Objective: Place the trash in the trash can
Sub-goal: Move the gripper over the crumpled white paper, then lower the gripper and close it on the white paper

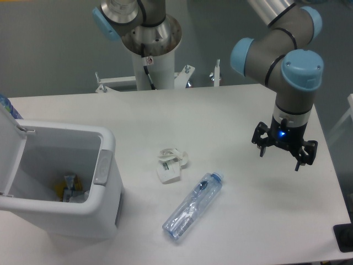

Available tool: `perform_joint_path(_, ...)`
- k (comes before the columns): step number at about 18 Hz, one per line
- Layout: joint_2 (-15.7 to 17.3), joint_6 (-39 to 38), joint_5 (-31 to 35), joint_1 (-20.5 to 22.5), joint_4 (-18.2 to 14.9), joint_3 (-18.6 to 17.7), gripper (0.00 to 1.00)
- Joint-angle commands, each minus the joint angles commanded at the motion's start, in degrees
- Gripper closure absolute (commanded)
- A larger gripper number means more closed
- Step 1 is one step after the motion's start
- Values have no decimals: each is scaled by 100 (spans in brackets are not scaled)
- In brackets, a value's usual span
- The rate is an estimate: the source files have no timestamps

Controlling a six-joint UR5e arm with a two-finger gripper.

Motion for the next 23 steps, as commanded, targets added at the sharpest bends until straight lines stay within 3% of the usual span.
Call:
perform_joint_path(8, 281, -53, -9, -289, 87, -632, 0)
perform_joint_path(11, 614, -237, -9, -588, 412, -1334, 0)
perform_joint_path(15, 879, -211, -18, -1185, 448, -2135, 0)
perform_joint_path(18, 853, -273, -17, -1616, 448, -2426, 0)
perform_joint_path(23, 599, -273, -18, -1951, 466, -2479, 0)
